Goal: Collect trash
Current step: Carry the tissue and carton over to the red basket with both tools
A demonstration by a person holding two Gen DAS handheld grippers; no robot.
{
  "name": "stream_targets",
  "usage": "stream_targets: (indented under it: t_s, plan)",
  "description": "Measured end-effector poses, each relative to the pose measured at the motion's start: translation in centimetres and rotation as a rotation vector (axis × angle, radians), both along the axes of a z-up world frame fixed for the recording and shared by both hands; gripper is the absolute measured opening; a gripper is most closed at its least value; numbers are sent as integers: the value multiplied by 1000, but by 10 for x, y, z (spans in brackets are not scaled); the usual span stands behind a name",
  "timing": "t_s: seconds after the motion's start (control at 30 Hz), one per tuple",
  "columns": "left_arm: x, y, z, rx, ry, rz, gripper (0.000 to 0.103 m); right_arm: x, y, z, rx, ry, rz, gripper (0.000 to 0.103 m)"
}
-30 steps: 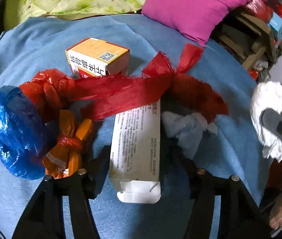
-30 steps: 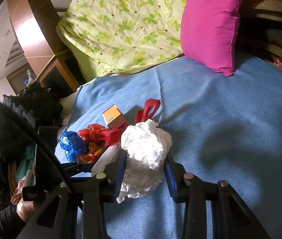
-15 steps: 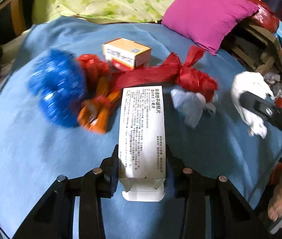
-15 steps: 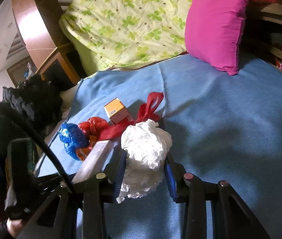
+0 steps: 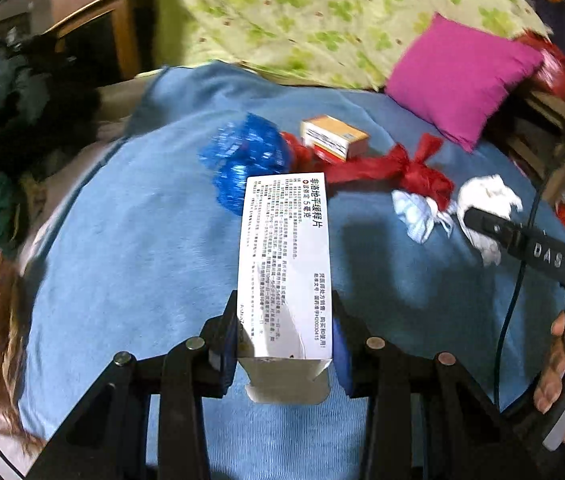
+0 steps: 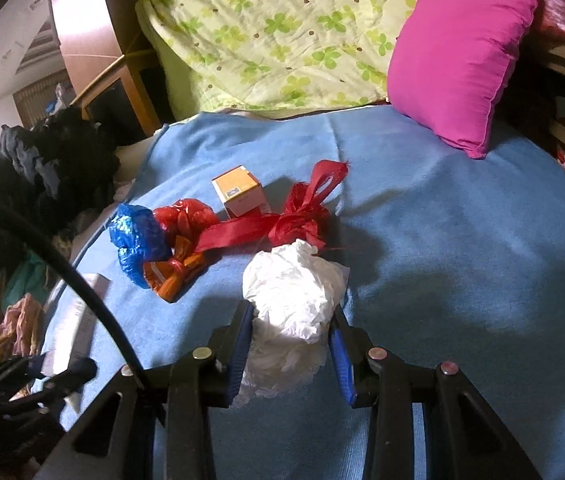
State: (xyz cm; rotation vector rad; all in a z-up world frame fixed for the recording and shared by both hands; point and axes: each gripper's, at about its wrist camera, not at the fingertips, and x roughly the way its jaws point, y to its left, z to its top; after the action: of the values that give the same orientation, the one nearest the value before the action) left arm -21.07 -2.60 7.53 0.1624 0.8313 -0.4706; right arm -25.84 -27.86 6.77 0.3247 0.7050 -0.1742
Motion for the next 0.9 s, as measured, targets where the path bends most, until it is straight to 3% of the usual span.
stream_targets:
  t_s: [0.37, 0.9]
  plan:
    - [-14, 8, 6, -33, -12, 50, 41, -39, 7, 12, -4, -2, 5, 39]
    - [-29, 8, 2, -17, -21, 65, 41, -90, 13, 8, 46, -64, -20, 40]
